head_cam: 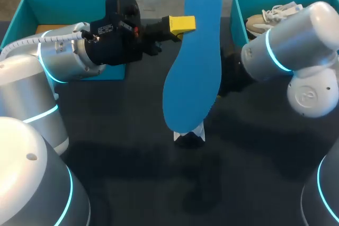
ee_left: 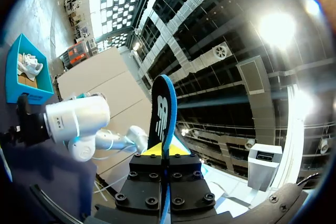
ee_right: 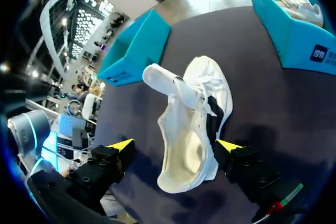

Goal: Take the shoe out of the shoebox, open the shoe tongue, remove and reinsert the insole, then place the shoe into the shoebox

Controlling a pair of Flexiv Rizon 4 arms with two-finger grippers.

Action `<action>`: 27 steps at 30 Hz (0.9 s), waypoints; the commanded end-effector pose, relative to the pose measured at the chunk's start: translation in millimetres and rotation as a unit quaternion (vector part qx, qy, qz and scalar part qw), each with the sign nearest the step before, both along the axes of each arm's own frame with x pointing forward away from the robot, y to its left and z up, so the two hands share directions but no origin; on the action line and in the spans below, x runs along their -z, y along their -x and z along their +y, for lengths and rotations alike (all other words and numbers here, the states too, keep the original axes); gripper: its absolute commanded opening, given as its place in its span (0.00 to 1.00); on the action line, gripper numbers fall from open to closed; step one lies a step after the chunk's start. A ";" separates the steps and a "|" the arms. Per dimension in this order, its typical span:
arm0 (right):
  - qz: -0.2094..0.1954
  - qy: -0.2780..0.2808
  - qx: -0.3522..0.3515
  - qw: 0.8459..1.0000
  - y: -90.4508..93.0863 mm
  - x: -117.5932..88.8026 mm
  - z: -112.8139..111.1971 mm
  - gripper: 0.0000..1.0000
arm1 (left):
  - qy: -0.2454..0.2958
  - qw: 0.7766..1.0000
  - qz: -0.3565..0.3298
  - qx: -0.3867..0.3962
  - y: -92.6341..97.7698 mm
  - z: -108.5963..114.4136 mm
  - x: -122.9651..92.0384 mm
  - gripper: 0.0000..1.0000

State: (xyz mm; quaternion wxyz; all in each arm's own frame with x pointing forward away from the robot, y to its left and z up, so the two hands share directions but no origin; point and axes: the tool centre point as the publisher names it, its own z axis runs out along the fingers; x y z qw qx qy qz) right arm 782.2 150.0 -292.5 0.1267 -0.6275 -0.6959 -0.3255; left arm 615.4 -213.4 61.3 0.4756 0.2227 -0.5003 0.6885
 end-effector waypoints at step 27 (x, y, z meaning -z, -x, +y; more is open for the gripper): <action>0.025 -0.286 -0.013 0.958 9.4 -114.6 -55.7 1.00 | 0.023 0.998 0.026 -0.050 7.3 -4.3 -3.8 0.00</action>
